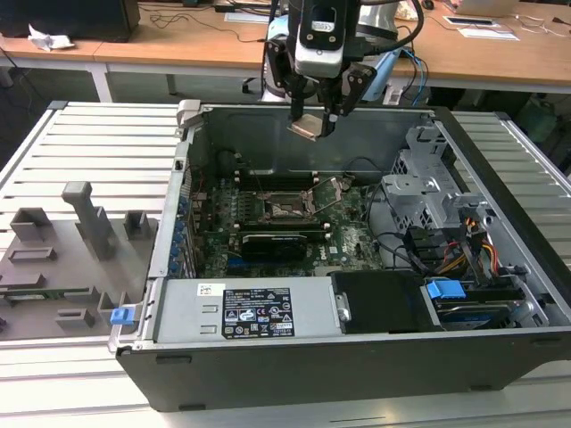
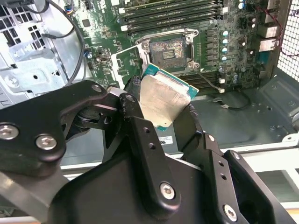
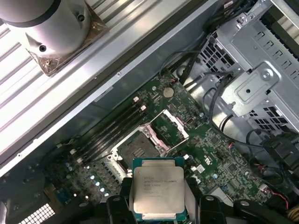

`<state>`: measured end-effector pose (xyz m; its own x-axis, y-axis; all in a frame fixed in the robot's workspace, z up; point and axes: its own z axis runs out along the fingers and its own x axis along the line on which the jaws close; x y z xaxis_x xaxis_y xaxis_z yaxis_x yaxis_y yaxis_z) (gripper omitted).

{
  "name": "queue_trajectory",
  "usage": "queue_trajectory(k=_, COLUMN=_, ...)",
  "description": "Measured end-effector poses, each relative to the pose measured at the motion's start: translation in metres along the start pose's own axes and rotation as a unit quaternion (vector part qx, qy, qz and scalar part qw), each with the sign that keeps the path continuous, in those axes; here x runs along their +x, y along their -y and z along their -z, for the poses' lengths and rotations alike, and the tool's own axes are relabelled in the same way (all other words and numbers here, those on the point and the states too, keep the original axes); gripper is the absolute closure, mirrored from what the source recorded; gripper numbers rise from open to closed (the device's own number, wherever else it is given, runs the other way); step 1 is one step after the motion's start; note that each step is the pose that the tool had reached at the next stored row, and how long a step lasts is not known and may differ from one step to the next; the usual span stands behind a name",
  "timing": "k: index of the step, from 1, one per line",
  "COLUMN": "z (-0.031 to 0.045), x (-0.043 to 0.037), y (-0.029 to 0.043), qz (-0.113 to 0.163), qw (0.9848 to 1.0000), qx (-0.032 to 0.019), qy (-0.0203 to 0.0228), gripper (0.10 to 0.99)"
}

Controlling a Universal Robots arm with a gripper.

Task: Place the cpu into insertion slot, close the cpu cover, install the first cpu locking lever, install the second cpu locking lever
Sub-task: 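Place the cpu into insertion slot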

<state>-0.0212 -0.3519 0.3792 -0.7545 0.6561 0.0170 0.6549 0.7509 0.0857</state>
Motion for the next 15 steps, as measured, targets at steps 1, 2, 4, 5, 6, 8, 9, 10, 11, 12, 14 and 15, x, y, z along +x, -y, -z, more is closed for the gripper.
queue_trajectory(k=1, z=0.0000, x=0.0000, y=0.0000, qz=-0.005, qw=1.0000, qx=-0.0001, qy=0.0004, gripper=0.561)
queue_trajectory(k=2, z=0.0000, x=0.0001, y=0.0001, qz=-0.009, qw=1.0000, qx=-0.0001, qy=0.0008, gripper=0.561)
queue_trajectory(k=4, z=0.0000, x=0.0001, y=0.0001, qz=-0.014, qw=0.9999, qx=-0.0003, qy=0.0013, gripper=0.561)
queue_trajectory(k=5, z=0.0000, x=0.0001, y=0.0001, qz=-0.017, qw=0.9999, qx=-0.0003, qy=0.0015, gripper=0.561)
queue_trajectory(k=6, z=0.0000, x=0.0001, y=0.0001, qz=-0.019, qw=0.9998, qx=-0.0003, qy=0.0017, gripper=0.561)
queue_trajectory(k=8, z=0.0000, x=0.0002, y=0.0002, qz=-0.025, qw=0.9997, qx=-0.0004, qy=0.0021, gripper=0.561)
queue_trajectory(k=9, z=0.0000, x=0.0002, y=0.0002, qz=-0.027, qw=0.9996, qx=-0.0004, qy=0.0023, gripper=0.561)
queue_trajectory(k=10, z=0.0000, x=0.0002, y=0.0002, qz=-0.029, qw=0.9996, qx=-0.0005, qy=0.0025, gripper=0.561)
queue_trajectory(k=11, z=0.0000, x=0.0002, y=0.0002, qz=-0.032, qw=0.9995, qx=-0.0005, qy=0.0027, gripper=0.561)
queue_trajectory(k=12, z=0.0000, x=0.0003, y=0.0002, qz=-0.037, qw=0.9993, qx=-0.0006, qy=0.0032, gripper=0.561)
queue_trajectory(k=14, z=0.0000, x=0.0003, y=0.0003, qz=-0.042, qw=0.9991, qx=-0.0007, qy=0.0037, gripper=0.561)
queue_trajectory(k=15, z=0.0000, x=0.0003, y=0.0003, qz=-0.046, qw=0.9990, qx=-0.0007, qy=0.0040, gripper=0.561)
